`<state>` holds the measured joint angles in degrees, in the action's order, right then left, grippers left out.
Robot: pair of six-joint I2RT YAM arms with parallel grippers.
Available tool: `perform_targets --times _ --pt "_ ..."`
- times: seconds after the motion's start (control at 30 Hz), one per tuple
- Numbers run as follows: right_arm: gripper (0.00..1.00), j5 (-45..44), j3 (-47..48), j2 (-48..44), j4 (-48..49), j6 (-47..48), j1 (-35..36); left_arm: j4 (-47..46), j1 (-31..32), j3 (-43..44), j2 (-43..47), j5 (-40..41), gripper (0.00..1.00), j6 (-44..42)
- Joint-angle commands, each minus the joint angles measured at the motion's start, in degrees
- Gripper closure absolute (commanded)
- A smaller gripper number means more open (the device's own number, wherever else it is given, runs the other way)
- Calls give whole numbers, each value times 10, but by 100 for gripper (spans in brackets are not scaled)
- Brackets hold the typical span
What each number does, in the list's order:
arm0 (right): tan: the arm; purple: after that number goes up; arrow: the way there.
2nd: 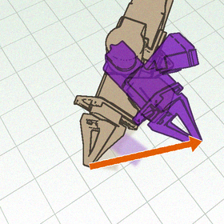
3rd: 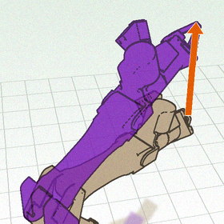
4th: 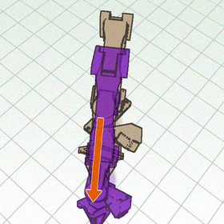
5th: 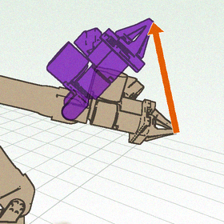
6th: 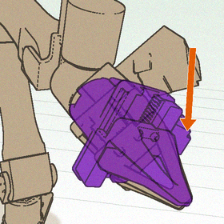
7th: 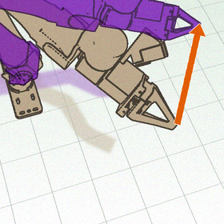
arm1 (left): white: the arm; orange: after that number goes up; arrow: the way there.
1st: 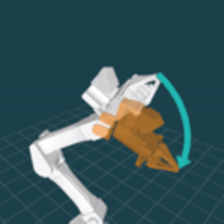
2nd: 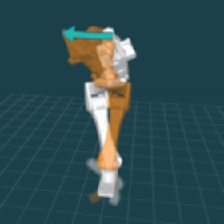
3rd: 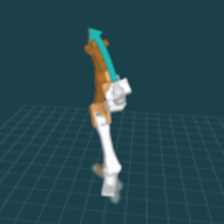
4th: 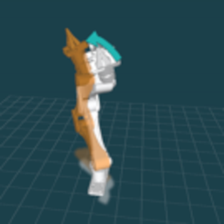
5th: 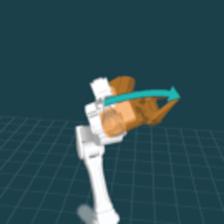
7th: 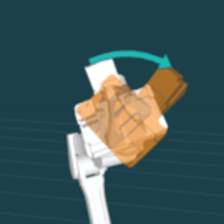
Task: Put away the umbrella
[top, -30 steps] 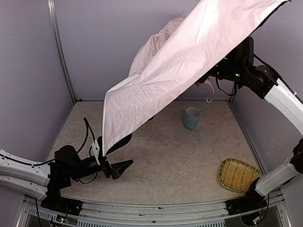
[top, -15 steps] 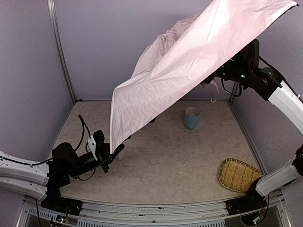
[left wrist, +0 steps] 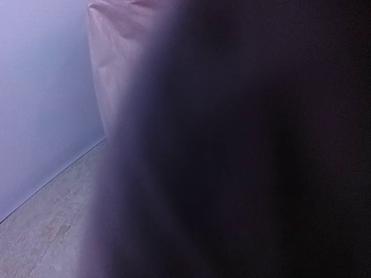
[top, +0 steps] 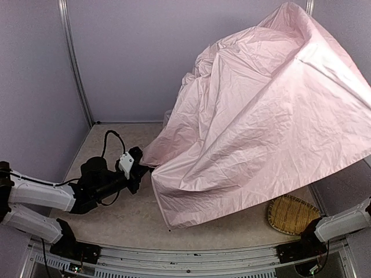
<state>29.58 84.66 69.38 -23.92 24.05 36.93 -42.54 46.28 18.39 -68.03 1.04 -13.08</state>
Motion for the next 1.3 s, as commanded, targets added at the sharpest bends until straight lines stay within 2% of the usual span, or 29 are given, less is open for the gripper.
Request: perform_targets --times 0.0,0.17,0.27,0.4,0.57,0.8,1.07,1.13,1.2,1.27 --pt "100 68 -59 -32 37 28 37 -11 -20 81 -96 -36 100 -47" --pt "100 47 -105 -35 54 83 130 -11 -28 176 -215 -91 100 -67" --pt "100 19 -111 -25 43 99 156 2 -30 228 -262 -131 100 -75" --pt "100 -77 -137 -13 28 121 182 49 -37 296 -312 -159 100 -97" --pt "100 -186 -213 -1 66 167 234 105 -39 361 -365 -151 100 -127" --pt "100 -174 -354 31 200 153 243 79 -52 364 -380 -145 100 -126" --pt "100 -128 -372 217 298 39 253 72 -61 370 -395 -104 99 -132" --pt "100 -135 -364 255 304 13 253 75 -68 365 -391 -88 81 -124" --pt "100 -140 -348 283 284 -7 251 83 -76 360 -384 -39 50 -104" --pt "100 -130 -333 302 258 -23 247 85 -91 354 -375 40 27 -76"
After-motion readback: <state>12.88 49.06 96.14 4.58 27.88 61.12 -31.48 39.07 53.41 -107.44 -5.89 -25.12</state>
